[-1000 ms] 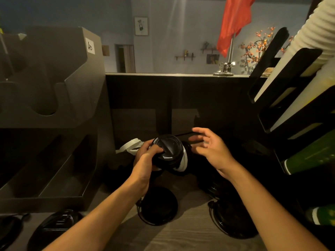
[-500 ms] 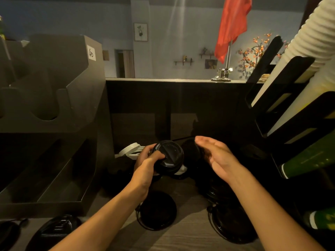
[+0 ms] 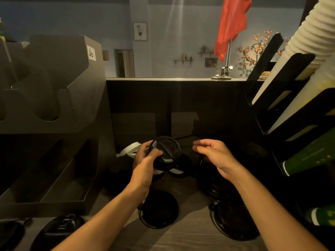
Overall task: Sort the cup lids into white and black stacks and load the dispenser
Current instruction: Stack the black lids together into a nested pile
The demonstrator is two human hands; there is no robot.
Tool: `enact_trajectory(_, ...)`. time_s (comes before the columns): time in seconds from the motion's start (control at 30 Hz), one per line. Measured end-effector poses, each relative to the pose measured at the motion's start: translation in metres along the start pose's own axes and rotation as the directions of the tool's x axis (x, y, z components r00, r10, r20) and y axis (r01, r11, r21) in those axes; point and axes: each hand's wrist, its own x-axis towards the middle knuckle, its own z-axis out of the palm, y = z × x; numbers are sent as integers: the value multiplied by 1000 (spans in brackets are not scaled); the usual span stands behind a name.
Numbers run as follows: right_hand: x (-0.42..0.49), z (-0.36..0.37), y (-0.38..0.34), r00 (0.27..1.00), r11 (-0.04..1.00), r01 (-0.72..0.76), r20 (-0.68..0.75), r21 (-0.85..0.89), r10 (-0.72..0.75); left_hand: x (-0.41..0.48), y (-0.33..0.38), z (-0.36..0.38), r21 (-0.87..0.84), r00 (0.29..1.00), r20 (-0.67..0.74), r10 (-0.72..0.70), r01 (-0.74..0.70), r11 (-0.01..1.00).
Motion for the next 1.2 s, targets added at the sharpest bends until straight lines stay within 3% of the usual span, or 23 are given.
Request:
enact_trajectory(0.1, -1, 1, 1, 988, 917, 139, 113, -374, -104, 0, 1, 0, -17, 1000, -13, -2, 2, 1000)
enact_trajectory(0.2, 3, -6, 2, 949, 854, 285, 4, -435, -315, -1, 0, 0, 9, 1000, 13, -8, 8, 1000)
enact_trajectory(0.27, 6, -15, 2, 929, 770, 285, -34, -570, -369, -2, 0, 1, 11, 1000, 28, -12, 11, 1000)
enact_trajectory(0.3, 8, -20, 4, 940, 689, 246, -7, -682, -342, -2, 0, 1, 12, 999, 37, -12, 11, 1000)
enact_trajectory(0.37, 9, -25, 8, 985, 558, 146, 71, -817, -154, -2, -1, 2, 26, 999, 53, -14, 12, 1000)
enact_trajectory(0.43, 7, -24, 13, 991, 528, 97, 132, -843, 28, -3, -2, 3, 35, 998, 69, -12, 9, 999)
enact_trajectory(0.5, 6, -21, 18, 986, 529, 97, 153, -843, 62, -4, -2, 3, 40, 997, 81, -9, 6, 999)
enact_trajectory(0.6, 6, -20, 16, 995, 508, 96, 101, -856, -18, -4, -1, 3, 40, 997, 76, -9, 6, 999)
enact_trajectory(0.93, 5, -19, 9, 960, 640, 180, -9, -747, -280, -2, -1, 4, 6, 997, 67, -27, 27, 1000)
enact_trajectory(1.1, 8, -21, 10, 972, 804, 97, -120, -587, -204, -1, -1, 2, 10, 998, 60, -30, 29, 1000)
enact_trajectory(1.2, 10, -22, 12, 973, 836, 67, -150, -545, -176, -2, -1, 3, 14, 999, 38, -22, 22, 1000)
